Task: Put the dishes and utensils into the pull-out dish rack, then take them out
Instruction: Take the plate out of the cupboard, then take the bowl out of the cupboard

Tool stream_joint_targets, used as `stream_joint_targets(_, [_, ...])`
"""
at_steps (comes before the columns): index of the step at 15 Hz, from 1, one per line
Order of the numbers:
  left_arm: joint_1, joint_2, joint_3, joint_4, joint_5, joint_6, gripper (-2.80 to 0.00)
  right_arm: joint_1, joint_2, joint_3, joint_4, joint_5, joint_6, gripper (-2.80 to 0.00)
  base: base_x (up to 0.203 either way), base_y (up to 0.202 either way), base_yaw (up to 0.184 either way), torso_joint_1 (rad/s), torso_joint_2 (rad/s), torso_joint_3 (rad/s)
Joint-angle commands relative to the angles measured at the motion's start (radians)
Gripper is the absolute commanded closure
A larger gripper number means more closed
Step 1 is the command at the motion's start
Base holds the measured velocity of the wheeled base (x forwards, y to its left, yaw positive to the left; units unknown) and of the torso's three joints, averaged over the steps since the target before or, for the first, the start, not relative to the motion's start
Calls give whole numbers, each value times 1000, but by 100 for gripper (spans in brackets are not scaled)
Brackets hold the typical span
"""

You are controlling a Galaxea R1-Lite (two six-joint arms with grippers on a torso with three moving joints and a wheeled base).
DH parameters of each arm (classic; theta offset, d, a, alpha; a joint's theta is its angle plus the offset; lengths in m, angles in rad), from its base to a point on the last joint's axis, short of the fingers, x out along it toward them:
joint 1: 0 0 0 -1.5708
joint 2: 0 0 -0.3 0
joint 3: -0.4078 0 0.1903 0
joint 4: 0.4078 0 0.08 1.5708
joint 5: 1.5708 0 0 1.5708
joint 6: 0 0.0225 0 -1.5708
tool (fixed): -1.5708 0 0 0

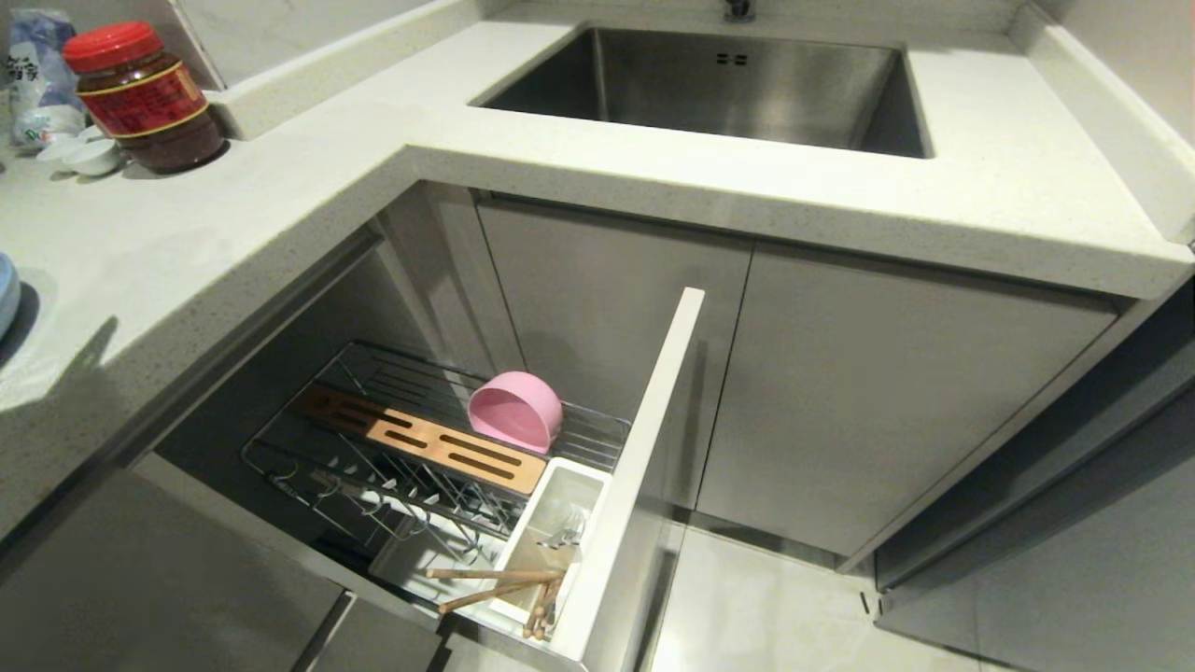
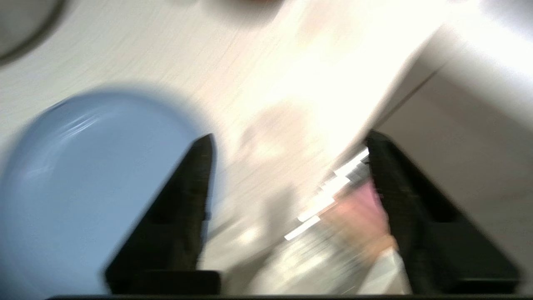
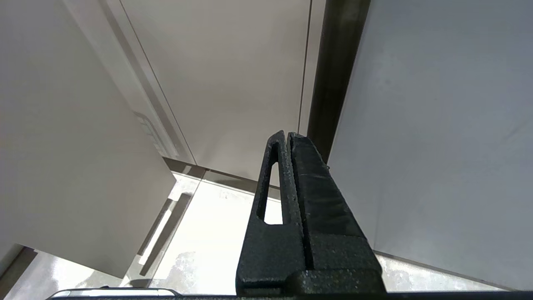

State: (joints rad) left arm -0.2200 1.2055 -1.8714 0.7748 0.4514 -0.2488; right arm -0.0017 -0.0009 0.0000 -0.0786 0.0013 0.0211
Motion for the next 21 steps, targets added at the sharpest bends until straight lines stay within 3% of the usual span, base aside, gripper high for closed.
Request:
stream_joint_targets(1, [-67,-102,33,-253,-25,-228,0,0,-1,26,-1,0,0,0,0,0,0,0,0,0])
stream_joint_targets(3, [-149,-98,66,-292,-37,-349,0,0,-1,26,-1,0,0,0,0,0,0,0,0,0])
stream_joint_targets(11, [-353,153,343,-296,-70,-587,0,0,-1,26,-1,0,0,0,0,0,0,0,0,0])
stream_joint_targets(16, [-358,329,464,-323,-76,-632,0,0,-1,26,-1,0,0,0,0,0,0,0,0,0])
stream_joint_targets(19, [-352,428,553,-457,-79,-634,0,0,-1,26,-1,0,0,0,0,0,0,0,0,0])
stream_joint_targets(21, [-340,485,577,-504,-132,-633,0,0,-1,26,-1,0,0,0,0,0,0,0,0,0])
